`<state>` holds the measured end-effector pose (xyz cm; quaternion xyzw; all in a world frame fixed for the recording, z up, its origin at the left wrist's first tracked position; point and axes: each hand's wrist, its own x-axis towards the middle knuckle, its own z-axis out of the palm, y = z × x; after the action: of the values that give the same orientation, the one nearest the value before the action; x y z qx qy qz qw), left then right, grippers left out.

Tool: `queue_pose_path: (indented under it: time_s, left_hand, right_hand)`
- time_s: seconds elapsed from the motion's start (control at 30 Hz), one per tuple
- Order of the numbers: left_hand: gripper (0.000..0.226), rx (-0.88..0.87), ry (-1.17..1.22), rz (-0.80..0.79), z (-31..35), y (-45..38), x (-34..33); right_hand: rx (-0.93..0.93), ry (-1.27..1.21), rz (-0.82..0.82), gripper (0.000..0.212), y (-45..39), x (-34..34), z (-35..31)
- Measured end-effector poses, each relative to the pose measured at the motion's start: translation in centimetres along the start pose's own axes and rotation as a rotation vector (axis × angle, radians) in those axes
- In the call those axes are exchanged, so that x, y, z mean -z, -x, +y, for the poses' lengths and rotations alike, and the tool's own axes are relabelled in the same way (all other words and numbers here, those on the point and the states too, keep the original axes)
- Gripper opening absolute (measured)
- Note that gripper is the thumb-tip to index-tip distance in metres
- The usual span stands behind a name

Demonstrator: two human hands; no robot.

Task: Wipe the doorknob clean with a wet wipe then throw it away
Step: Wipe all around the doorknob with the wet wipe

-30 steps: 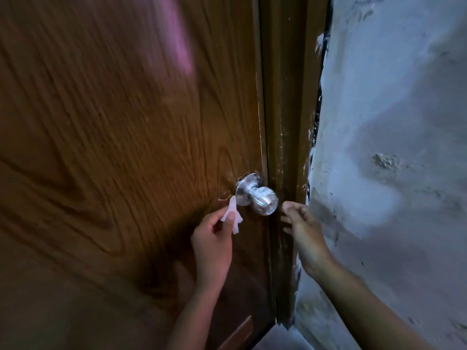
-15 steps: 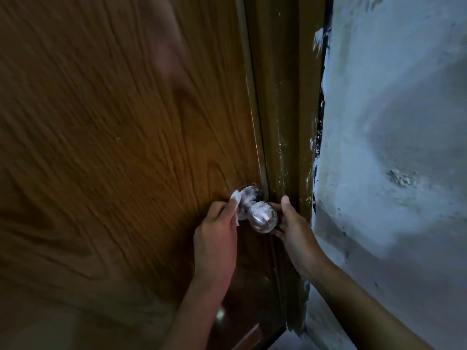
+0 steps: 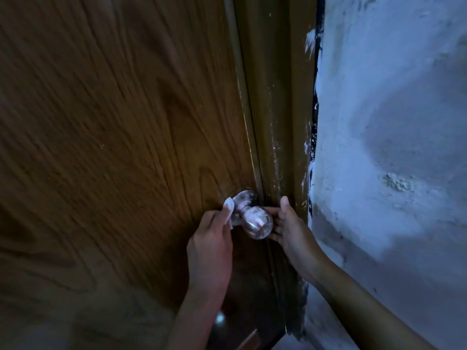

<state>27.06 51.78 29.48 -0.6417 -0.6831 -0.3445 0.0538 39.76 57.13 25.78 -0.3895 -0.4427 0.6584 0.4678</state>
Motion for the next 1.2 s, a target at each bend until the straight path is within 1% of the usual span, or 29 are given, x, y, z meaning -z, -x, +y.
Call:
queue_pose_path:
  time_s: [0.07, 0.2, 0.27, 0.37, 0.47, 0.53, 0.6, 0.67, 0.73, 0.83, 0.93, 1.0, 1.07, 1.2]
  left_hand:
    - [0.033, -0.028, -0.05, -0.021, 0.2, -0.2, 0.1]
    - [0.044, -0.112, -0.307, -0.106, 1.7, -1.7, 0.7]
    - [0.043, -0.182, -0.402, -0.155, 2.5, -2.8, 0.7]
    - [0.035, -0.26, -0.459, -0.194, 3.0, -4.3, 0.3]
    - [0.039, -0.244, -0.428, -0.218, 2.4, -4.0, 0.3]
    - [0.048, -0.164, -0.357, -0.216, 1.6, -2.9, 0.4]
    - [0.051, -0.091, -0.311, -0.204, 0.9, -1.9, 0.5]
    - [0.05, -0.075, -0.298, -0.198, 0.8, -1.7, 0.6]
    - [0.048, -0.105, -0.322, -0.199, 1.3, -2.2, 0.8]
    - [0.039, -0.218, -0.414, -0.222, 2.5, -3.7, 0.9]
    - [0.032, -0.344, -0.499, -0.284, 3.5, -5.4, 0.7]
    - [0.029, -0.378, -0.516, -0.324, 3.7, -5.9, 0.5]
    - [0.031, -0.349, -0.493, -0.323, 3.4, -5.6, 0.5]
    - [0.047, -0.173, -0.357, -0.259, 1.6, -3.0, 0.9]
  right_hand:
    - [-0.008, 0.002, -0.011, 0.05, 0.0, 0.1, -0.1]
    - [-0.02, -0.015, -0.027, 0.051, 0.0, 0.2, -0.1]
    - [-0.02, -0.014, -0.032, 0.053, 0.0, 0.2, -0.2]
    - [-0.024, -0.013, -0.031, 0.056, -0.1, 0.2, -0.2]
    - [-0.03, -0.015, -0.048, 0.059, -0.2, 0.4, -0.1]
    - [-0.036, -0.012, -0.054, 0.061, -0.3, 0.4, 0.0]
    - [-0.04, -0.01, -0.054, 0.062, -0.4, 0.5, 0.1]
    - [-0.033, -0.009, -0.056, 0.063, -0.4, 0.5, 0.2]
    - [-0.034, -0.02, -0.051, 0.064, -0.4, 0.5, 0.2]
    - [-0.035, -0.027, -0.051, 0.069, -0.4, 0.5, 0.1]
    - [-0.036, -0.014, -0.054, 0.076, -0.3, 0.4, 0.1]
    - [-0.038, -0.013, -0.06, 0.081, -0.2, 0.5, 0.0]
    - [-0.036, -0.004, -0.063, 0.078, -0.1, 0.5, -0.1]
    - [-0.044, -0.015, -0.059, 0.068, 0.0, 0.5, -0.2]
